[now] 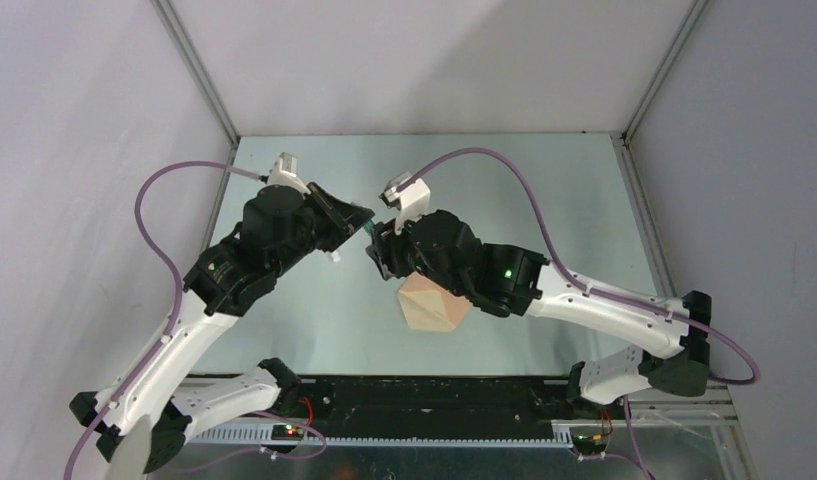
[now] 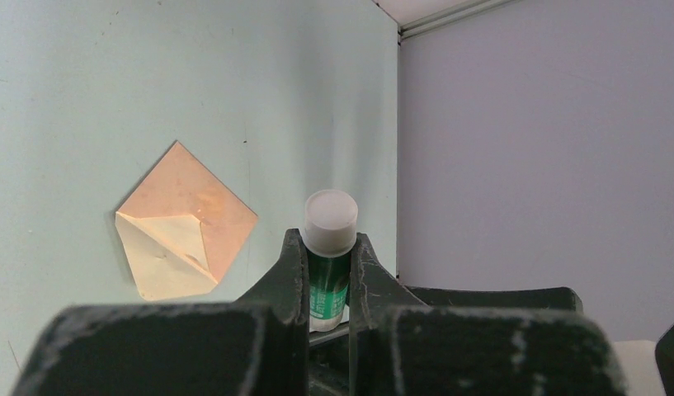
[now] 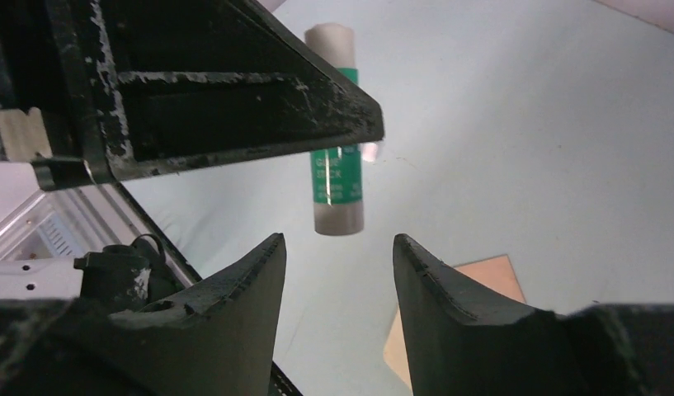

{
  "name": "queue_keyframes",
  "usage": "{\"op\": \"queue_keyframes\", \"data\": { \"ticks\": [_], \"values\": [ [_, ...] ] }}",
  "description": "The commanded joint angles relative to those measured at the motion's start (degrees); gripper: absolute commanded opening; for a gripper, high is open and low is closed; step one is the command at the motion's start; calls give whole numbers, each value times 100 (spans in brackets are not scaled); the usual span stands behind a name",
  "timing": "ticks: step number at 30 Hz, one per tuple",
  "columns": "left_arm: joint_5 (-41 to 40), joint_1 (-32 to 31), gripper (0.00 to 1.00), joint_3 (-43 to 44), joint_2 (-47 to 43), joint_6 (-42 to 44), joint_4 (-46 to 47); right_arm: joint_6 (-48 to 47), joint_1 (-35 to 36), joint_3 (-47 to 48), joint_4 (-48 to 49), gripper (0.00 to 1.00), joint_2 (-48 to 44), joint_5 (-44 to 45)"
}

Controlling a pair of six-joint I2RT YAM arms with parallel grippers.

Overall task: Place the letter into the envelope and seal it
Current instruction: Unscrew the solid glue.

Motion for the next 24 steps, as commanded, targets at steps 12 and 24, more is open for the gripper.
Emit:
{"op": "queue_keyframes", "data": {
  "ticks": [12,24],
  "values": [
    [-164,19,0,97,-82,-59,55,398,-360,314,435,28,295,-858],
    [-79,19,0,12,-123,-28,186,361,-380,246,510,12,214,-844]
  ]
}}
